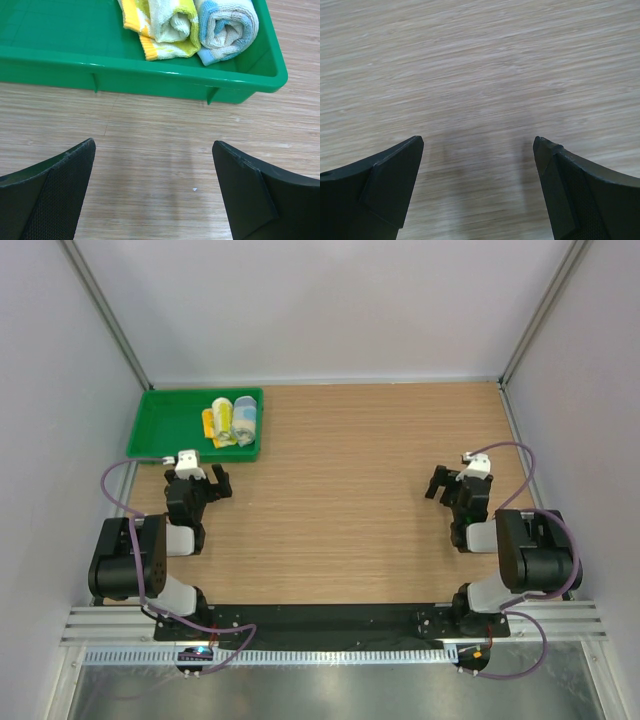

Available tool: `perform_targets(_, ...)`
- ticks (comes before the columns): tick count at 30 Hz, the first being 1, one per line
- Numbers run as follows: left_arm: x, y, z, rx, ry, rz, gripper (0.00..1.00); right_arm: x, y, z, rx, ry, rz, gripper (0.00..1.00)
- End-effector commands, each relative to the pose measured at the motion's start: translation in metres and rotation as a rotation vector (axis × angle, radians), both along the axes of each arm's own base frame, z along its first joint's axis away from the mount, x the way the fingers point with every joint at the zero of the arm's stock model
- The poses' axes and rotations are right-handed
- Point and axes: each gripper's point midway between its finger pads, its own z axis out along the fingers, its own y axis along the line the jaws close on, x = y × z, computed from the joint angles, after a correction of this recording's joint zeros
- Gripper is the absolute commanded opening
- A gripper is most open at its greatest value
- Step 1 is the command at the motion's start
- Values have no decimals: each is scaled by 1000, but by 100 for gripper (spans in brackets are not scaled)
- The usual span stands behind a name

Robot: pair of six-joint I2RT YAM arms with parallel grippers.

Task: Roll the towels
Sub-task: Place the rolled towel into the container

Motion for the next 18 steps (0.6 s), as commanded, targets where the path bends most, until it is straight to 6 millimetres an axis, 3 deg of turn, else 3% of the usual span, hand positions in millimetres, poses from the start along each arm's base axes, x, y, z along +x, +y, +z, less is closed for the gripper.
perform_targets(1, 11, -2, 23, 20, -74, -19, 100, 26, 16, 36, -2, -142, 85, 100)
perform_targets(18, 11, -3, 22, 21, -73, -21, 100, 27, 22, 32, -29, -143, 93, 100)
